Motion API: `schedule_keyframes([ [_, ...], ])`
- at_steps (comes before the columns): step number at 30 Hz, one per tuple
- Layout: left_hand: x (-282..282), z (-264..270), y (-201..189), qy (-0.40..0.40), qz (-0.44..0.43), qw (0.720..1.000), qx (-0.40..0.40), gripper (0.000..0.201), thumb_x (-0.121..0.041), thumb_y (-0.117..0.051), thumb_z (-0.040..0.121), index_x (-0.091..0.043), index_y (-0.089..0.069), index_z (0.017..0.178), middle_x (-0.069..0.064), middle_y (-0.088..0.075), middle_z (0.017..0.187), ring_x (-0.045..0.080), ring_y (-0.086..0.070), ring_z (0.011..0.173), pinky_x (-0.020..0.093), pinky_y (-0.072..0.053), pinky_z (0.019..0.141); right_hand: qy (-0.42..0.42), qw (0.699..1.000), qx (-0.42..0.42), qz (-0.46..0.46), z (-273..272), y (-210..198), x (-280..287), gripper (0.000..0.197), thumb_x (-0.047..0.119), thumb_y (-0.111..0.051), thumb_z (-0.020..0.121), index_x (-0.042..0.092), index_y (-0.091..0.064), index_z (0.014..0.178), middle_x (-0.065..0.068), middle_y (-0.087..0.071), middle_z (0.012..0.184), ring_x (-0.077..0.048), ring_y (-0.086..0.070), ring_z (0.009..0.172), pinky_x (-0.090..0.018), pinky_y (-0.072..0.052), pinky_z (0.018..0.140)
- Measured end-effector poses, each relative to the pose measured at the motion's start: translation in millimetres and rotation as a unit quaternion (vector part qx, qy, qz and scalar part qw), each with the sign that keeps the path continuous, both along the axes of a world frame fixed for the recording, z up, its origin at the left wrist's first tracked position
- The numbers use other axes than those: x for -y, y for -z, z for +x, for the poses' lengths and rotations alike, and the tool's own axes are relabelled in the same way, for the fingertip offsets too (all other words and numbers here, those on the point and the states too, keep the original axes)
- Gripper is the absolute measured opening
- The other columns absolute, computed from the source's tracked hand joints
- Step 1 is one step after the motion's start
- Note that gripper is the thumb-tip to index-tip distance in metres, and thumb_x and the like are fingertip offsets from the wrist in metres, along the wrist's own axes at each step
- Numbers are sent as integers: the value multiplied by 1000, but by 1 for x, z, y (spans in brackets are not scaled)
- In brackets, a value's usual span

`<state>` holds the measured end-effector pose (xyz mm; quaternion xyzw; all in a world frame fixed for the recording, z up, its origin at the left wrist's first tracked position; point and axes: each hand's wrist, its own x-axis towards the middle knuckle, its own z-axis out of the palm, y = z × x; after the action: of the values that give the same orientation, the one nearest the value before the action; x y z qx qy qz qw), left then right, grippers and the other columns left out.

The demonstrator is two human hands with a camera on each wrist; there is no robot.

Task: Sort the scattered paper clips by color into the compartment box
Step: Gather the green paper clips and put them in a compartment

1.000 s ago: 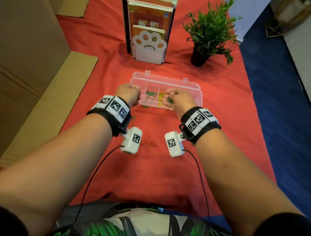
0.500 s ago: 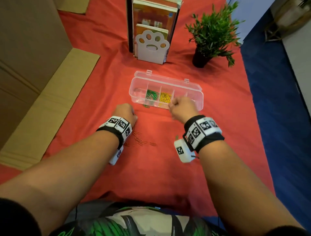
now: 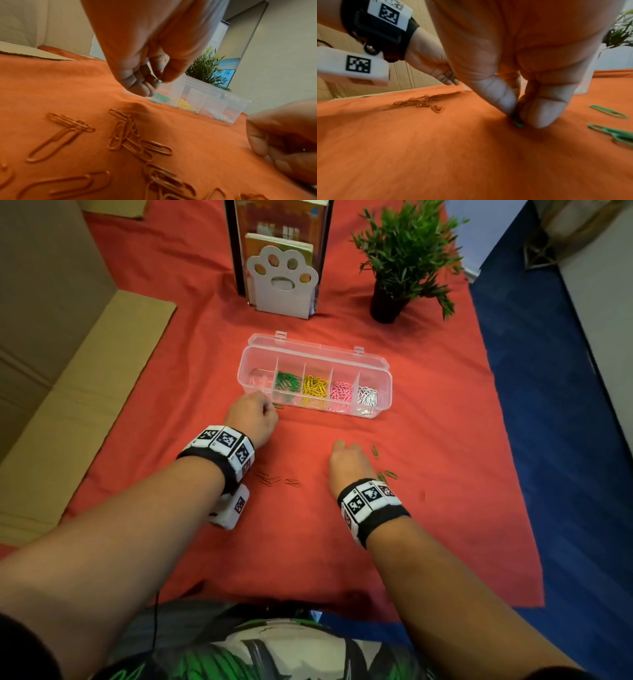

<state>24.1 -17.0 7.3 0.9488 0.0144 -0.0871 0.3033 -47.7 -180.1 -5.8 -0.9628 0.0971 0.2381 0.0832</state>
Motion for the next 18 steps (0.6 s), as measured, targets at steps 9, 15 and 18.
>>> schedule_keyframes([
  [9, 3, 4, 13, 127, 135, 982, -34, 54, 1, -41, 83, -18, -48, 133, 24, -58, 114, 41, -57, 105, 45, -49, 90, 294, 881, -37, 368, -1, -10, 39, 26, -1, -39, 90, 13, -52, 73, -9, -55, 62, -20, -56, 55, -28, -53, 53],
  [15, 6, 2, 19, 117, 173, 976, -53, 52, -4, -39, 85, -18, -46, 135, 24, -53, 121, 42, -54, 110, 45, -47, 94, 399, 758, 37, 515, -9, -21, 88, 33, -15, -33, 86, 8, -53, 74, -7, -46, 66, -11, -46, 53, -12, -43, 40],
  [18, 14, -2, 20, 100, 161, 981, -33, 38, -3, -41, 87, -6, -58, 122, 26, -55, 117, 43, -56, 106, 45, -46, 92, 425, 724, 63, 540, -15, -18, 111, 30, -9, -36, 90, 10, -54, 76, -5, -47, 66, -7, -47, 46, -13, -44, 41],
])
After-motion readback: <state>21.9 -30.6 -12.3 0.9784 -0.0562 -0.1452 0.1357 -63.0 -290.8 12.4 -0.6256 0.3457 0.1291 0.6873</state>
